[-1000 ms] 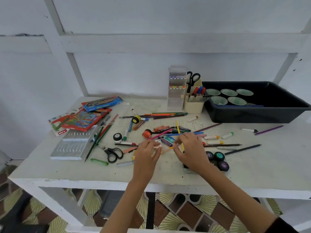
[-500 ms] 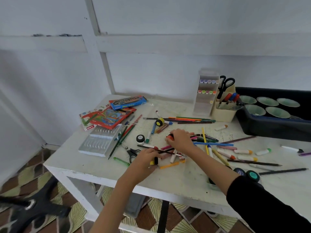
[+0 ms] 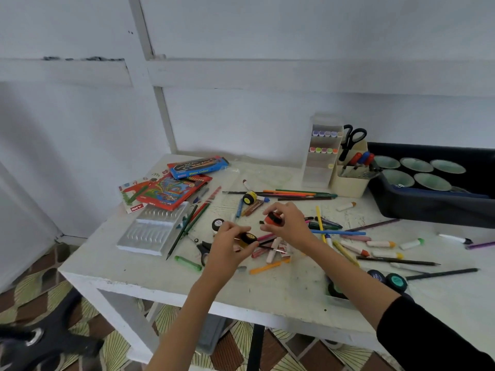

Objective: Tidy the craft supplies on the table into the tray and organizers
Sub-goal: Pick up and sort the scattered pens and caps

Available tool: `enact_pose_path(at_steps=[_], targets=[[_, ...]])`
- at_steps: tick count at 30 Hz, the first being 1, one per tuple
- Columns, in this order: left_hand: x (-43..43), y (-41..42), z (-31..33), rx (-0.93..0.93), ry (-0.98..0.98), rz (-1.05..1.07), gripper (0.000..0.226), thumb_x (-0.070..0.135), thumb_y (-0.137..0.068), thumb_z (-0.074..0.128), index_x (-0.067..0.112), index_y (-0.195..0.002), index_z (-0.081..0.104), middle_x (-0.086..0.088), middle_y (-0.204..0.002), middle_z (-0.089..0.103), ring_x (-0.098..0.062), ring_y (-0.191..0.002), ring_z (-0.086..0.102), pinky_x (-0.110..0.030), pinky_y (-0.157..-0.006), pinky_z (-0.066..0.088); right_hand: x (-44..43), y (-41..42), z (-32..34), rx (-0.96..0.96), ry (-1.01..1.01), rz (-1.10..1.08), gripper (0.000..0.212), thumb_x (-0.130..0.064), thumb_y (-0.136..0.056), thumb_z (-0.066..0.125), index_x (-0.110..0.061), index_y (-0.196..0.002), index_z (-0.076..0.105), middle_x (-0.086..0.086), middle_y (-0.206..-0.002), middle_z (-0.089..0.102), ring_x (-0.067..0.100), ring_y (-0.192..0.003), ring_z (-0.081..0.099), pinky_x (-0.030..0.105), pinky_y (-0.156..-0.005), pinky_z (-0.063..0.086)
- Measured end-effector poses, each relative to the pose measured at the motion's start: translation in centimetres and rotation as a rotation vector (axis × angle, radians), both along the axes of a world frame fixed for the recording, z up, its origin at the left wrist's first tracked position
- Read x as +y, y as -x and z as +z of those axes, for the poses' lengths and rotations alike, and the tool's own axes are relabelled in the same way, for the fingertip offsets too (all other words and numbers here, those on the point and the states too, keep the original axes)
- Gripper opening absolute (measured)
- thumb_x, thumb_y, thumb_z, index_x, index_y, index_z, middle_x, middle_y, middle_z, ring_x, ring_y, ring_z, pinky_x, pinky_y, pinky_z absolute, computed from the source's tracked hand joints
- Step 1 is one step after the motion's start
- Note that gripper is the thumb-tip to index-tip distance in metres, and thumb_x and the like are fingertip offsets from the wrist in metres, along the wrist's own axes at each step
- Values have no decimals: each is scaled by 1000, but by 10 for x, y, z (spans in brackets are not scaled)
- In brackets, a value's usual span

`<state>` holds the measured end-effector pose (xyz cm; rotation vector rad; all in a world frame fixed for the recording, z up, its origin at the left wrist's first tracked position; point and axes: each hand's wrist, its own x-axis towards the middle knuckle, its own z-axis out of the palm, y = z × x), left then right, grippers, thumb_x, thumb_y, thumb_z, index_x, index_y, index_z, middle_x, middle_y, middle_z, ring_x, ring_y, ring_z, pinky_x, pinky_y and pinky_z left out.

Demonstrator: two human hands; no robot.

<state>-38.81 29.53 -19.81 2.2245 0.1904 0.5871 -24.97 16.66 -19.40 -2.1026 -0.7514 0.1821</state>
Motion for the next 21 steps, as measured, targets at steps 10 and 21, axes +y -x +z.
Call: enact_pose_path(at_steps=[10, 21], targets=[[-63, -17, 5, -67, 258, -134, 28, 11, -72, 79, 15, -98, 70, -3, -94, 61, -16, -83, 67, -26, -77, 57, -84, 21, 32, 159, -85, 10, 14, -18, -86, 67, -24, -98, 65, -5, -92, 67, 11, -84, 67, 23, -72, 56], [-106, -2, -15, -25, 314, -106, 45, 7, -71, 76, 38, -96, 55, 2, -97, 56, -4, -86, 59, -15, -73, 52, -133, 50, 11, -6, 53, -15, 36, -18, -74, 79, -20, -105, 63, -5, -98, 65, 3, -89, 61, 16, -82, 52]])
